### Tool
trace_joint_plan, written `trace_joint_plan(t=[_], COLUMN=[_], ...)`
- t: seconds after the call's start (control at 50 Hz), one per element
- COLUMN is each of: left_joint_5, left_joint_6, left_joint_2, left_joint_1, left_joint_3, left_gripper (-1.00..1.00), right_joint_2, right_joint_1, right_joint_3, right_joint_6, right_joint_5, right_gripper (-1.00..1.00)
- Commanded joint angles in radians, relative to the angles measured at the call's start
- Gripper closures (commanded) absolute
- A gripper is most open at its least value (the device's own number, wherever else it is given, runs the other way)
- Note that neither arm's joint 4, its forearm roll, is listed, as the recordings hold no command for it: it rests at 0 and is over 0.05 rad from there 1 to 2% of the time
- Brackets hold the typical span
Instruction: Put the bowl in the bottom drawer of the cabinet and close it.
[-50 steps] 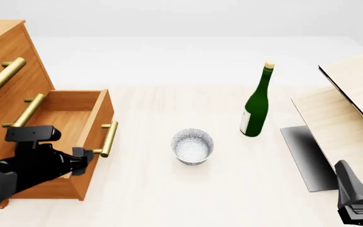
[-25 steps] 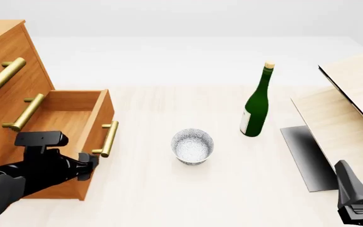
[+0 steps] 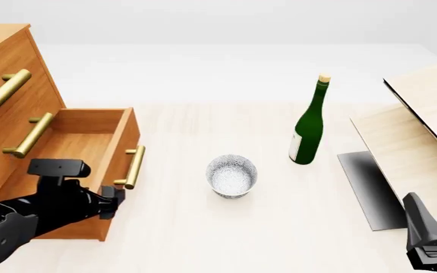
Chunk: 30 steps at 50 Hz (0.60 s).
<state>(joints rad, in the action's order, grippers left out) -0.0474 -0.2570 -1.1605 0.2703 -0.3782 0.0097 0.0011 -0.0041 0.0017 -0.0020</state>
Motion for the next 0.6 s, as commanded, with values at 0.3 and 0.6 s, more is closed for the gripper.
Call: trace_joint_plan(t=[0.3,0.6], left_joint_5=[0.018,0.037], left_joint_6=[-0.017,-0.036], left_joint_2=[-0.039,-0.065], left_joint_1=[0.042,0.071], left_joint_3=[0.007,0.003], left_gripper=[-1.0,-1.0], right_joint_2=[0.0,0.0], right_joint_1=[0.0,0.0], right_joint_3=[0.0,0.0], right_joint_6=[0.0,0.0], right_joint_5=[0.0,0.0], right_gripper=[-1.0,-1.0])
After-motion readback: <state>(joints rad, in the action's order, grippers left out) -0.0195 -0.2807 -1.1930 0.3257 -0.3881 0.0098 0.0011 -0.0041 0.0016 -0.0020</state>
